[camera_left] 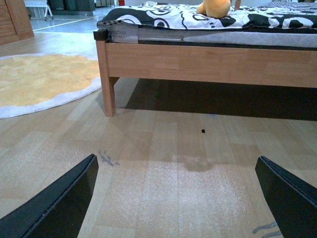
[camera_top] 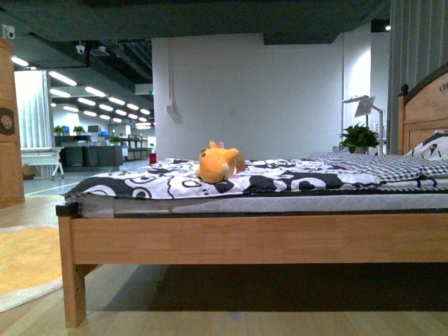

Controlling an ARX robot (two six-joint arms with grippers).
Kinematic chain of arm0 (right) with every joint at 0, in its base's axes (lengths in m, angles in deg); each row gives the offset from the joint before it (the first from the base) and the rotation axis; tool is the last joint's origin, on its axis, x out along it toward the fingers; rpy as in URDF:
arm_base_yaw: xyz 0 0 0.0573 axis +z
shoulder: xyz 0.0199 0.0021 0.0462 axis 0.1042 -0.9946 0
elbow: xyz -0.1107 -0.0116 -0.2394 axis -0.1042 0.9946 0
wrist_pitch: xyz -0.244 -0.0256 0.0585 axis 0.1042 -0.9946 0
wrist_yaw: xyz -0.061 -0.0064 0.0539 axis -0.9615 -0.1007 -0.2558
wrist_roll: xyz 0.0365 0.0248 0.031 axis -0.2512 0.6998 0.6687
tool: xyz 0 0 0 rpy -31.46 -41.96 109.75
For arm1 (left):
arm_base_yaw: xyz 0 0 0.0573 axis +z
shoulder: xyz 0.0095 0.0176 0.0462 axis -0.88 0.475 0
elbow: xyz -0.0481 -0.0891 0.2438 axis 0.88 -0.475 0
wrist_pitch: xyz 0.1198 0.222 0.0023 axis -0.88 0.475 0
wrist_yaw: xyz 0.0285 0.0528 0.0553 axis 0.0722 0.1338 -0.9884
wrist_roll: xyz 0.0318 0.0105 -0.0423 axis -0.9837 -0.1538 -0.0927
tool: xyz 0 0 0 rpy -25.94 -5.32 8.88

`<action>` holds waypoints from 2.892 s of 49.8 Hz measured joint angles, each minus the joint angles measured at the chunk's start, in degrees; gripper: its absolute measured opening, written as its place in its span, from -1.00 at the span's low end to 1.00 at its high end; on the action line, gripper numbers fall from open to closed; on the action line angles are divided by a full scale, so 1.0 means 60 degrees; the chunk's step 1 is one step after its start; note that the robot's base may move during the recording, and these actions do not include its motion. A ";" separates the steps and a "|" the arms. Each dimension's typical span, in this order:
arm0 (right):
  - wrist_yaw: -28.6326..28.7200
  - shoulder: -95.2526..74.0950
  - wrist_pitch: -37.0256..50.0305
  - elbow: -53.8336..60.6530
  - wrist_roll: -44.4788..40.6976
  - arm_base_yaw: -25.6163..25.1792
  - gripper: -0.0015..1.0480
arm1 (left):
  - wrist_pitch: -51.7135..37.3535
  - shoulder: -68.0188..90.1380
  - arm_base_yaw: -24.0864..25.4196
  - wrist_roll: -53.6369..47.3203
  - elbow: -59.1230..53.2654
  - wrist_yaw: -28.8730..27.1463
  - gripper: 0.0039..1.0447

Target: Put away toys

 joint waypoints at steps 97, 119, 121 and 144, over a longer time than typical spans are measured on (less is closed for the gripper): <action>0.0004 0.0000 0.0000 0.0000 0.0000 0.0000 0.99 | 0.0000 0.0000 0.0000 0.0000 0.0000 -0.0007 0.89; 0.0000 0.0000 0.0000 0.0000 0.0000 0.0000 0.99 | 0.0000 0.0000 0.0000 0.0000 0.0000 -0.0004 0.89; -0.0004 0.0000 0.0000 0.0000 0.0000 0.0000 0.99 | 0.0000 0.0000 0.0000 0.0000 0.0000 0.0004 0.89; 0.0000 0.0000 0.0000 0.0000 0.0000 0.0000 0.99 | 0.0000 0.0000 0.0000 0.0000 0.0000 0.0000 0.89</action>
